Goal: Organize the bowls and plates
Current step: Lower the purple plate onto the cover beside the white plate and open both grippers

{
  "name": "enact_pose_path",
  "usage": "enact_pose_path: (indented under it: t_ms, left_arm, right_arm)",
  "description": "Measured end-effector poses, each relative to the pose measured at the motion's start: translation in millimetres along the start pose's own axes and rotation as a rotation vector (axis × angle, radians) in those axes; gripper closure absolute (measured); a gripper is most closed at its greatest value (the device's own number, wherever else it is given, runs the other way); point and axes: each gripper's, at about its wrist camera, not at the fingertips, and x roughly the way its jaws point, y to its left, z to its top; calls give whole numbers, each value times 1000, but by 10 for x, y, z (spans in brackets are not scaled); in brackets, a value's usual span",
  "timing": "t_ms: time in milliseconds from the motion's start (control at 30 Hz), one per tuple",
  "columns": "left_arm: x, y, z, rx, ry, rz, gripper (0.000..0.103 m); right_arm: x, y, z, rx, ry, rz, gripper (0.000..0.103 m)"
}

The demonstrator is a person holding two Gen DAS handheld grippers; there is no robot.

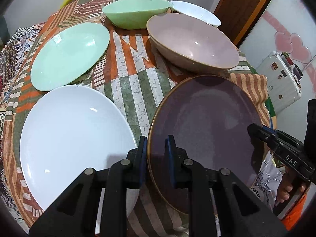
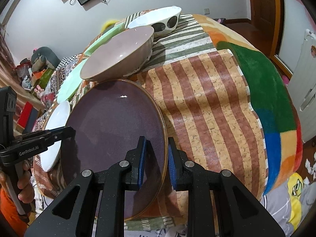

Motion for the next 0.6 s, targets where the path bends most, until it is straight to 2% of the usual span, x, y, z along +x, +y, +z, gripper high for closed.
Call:
enact_pose_path:
  t_ms: [267, 467, 600]
  left_arm:
    - [55, 13, 61, -17, 10, 1, 85]
    - [74, -45, 47, 11, -6, 36, 85]
    - [56, -28, 17, -8, -13, 23, 85]
  right_arm:
    - [26, -31, 60, 4, 7, 0, 84]
    - [68, -33, 62, 0, 13, -1, 82]
    - [73, -10, 61, -10, 17, -3, 81]
